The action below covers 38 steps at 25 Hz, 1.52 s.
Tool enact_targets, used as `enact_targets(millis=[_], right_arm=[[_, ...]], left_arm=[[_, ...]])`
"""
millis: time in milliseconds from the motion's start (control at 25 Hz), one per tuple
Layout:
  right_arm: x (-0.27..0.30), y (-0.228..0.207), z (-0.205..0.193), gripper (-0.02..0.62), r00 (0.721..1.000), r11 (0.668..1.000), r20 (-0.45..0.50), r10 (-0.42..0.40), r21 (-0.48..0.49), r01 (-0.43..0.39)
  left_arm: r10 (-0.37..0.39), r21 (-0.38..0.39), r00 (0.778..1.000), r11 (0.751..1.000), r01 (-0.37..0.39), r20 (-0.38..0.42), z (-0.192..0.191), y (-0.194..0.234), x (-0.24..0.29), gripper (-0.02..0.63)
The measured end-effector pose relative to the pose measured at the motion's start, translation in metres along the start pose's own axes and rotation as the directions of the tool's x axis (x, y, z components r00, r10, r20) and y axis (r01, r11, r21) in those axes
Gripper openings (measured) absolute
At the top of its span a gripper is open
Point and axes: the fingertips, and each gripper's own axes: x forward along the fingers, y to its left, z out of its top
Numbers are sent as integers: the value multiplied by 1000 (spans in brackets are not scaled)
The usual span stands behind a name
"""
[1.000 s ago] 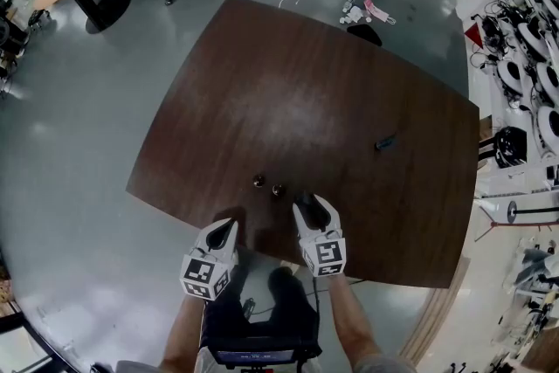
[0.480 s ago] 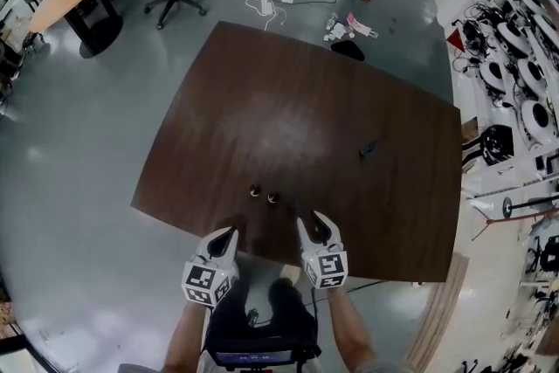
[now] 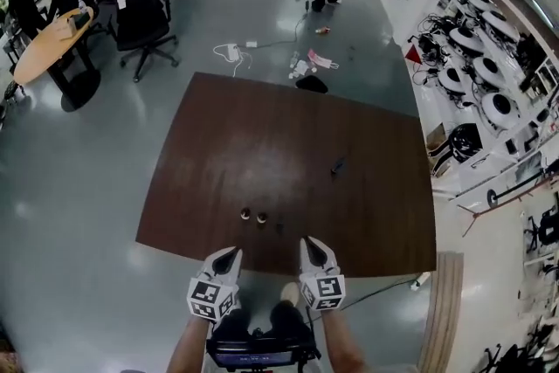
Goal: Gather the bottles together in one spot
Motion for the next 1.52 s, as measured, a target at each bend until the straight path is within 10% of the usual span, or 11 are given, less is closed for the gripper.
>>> enact_targets(millis=[600,1520], right_arm=[[-62,-42,19,2,972,974,56,-227,20,226],[52,-178,9,2,992,992,-18,-125,-24,125]], left_arm=[[-220,108,974,971,214,46,40,-61,23,2],[-99,65,995,993,99,-10,45,-65,159,2]])
